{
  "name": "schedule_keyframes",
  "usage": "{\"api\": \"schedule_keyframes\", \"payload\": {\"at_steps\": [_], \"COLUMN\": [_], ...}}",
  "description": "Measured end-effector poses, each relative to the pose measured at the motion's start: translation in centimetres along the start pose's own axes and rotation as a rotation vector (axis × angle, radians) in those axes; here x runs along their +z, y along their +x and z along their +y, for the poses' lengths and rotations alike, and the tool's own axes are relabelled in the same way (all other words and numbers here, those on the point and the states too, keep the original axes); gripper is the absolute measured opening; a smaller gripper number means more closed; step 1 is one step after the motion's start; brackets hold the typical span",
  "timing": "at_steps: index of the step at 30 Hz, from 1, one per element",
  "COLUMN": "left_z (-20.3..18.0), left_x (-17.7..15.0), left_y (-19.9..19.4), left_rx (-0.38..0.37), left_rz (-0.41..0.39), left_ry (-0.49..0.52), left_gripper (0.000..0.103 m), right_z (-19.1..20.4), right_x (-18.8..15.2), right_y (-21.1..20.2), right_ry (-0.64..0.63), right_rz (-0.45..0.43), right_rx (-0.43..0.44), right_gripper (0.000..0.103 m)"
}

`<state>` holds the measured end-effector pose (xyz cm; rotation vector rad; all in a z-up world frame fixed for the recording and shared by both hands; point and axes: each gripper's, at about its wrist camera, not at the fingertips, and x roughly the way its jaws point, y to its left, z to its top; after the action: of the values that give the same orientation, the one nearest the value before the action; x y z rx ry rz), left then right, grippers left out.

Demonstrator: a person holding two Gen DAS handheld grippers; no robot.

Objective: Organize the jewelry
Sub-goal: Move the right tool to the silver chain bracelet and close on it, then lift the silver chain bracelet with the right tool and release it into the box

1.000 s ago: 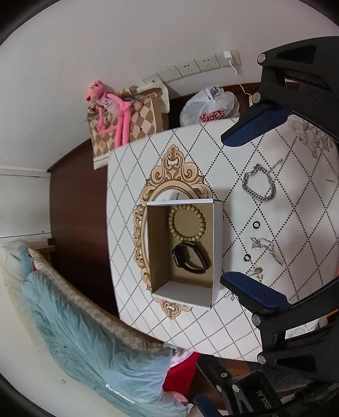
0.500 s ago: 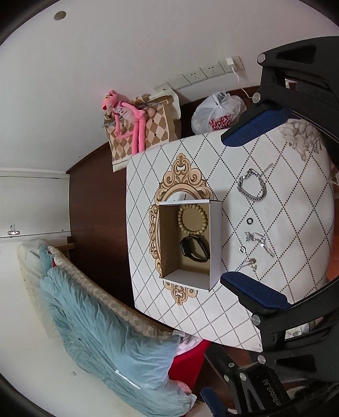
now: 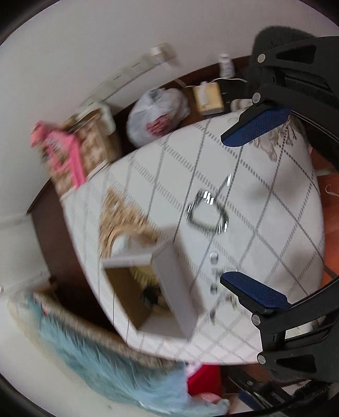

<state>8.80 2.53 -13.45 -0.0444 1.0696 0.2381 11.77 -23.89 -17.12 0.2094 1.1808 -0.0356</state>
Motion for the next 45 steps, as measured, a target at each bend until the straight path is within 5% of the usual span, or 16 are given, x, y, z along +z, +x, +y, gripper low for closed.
{"api": "schedule_keyframes", "payload": {"at_steps": [4,8,14,17,18,29,36,45], "left_z": [-0.2,-0.1,0.1,0.4,0.5,-2.5,-8.1,-12.4], "left_x": [-1.6,-2.9,-3.5,-3.7,-3.8,-4.7,-3.0,-1.9], "left_y": [3.3,6.2,7.6,7.8,7.9,6.9,7.7,9.6], "left_rx": [0.043,0.060,0.071,0.063,0.057,-0.126,-0.223,-0.207], "left_rz": [0.035,0.099,0.131,0.143,0.150,0.151,0.157,0.161], "left_ry": [0.005,-0.001,-0.003,-0.009,-0.012,0.033,0.101,0.199], "left_gripper": [0.102,0.102,0.102,0.102,0.102,0.102,0.102,0.075], "right_z": [-2.0,-2.0,0.6,1.9,2.2,0.0,-1.6,-3.1], "right_x": [-0.4,-0.9,-0.9,-1.2,-1.3,-2.6,-3.2,-2.2], "right_y": [4.5,8.1,9.8,9.7,9.6,5.7,5.6,6.0], "right_ry": [0.062,0.070,-0.046,-0.107,-0.123,-0.011,0.021,0.059], "right_rz": [0.059,0.086,0.015,-0.013,-0.008,-0.031,-0.028,-0.026], "right_rx": [-0.018,-0.030,-0.138,-0.134,-0.130,0.073,0.046,0.036], "right_gripper": [0.095,0.080,0.064,0.028,0.007,0.004,0.004,0.004]}}
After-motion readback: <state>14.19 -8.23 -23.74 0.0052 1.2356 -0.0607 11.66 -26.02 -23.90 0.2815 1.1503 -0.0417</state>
